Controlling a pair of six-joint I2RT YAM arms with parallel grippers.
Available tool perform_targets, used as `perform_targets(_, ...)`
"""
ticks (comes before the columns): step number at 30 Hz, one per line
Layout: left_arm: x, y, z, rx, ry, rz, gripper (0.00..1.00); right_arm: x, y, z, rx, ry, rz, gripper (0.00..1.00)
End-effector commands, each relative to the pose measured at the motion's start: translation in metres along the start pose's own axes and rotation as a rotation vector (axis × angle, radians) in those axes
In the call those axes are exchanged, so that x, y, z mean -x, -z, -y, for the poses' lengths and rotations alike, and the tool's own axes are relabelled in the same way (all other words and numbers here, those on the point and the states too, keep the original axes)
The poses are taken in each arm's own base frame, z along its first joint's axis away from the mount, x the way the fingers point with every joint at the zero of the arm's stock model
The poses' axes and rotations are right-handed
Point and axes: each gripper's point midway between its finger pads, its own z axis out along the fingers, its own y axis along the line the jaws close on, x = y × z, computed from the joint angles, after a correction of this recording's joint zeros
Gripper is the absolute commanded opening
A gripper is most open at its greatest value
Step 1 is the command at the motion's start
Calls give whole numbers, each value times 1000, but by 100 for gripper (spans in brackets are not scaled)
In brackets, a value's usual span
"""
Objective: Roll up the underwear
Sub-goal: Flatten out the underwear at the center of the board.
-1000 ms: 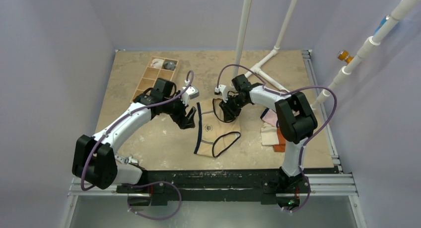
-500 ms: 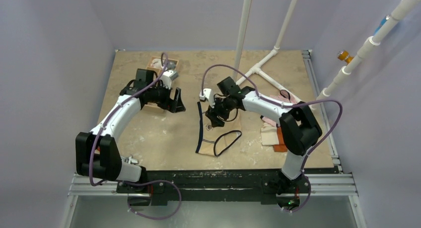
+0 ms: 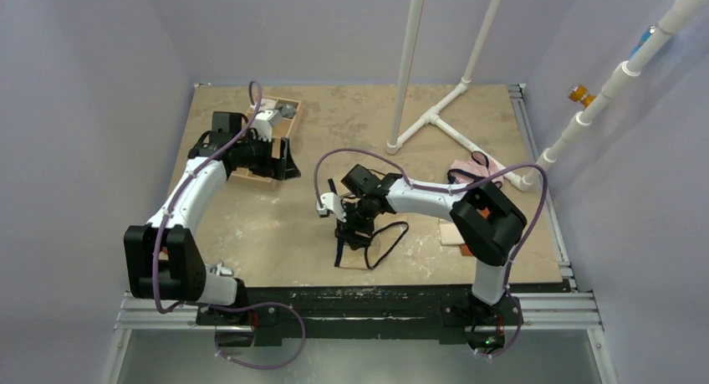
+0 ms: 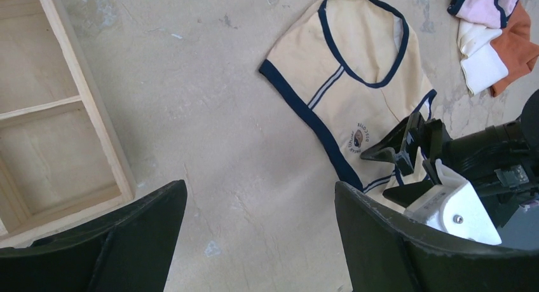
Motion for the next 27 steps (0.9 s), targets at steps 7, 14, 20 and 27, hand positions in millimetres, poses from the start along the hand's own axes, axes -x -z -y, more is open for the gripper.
perform_targets(7,24,7,-3,21,-16,47,87,-85,38,-25,-86,106,-269,62)
perform_targets(14,22,-7,3,-55,11,20,88,-77,81,-7,-260,76,-154,66)
perform_targets(20,26,-10,5,-70,4,23,89,-39,120,57,-367,-153,89,66)
perform_targets(27,24,-9,6,-69,-5,33,90,-8,95,112,-350,-317,156,62)
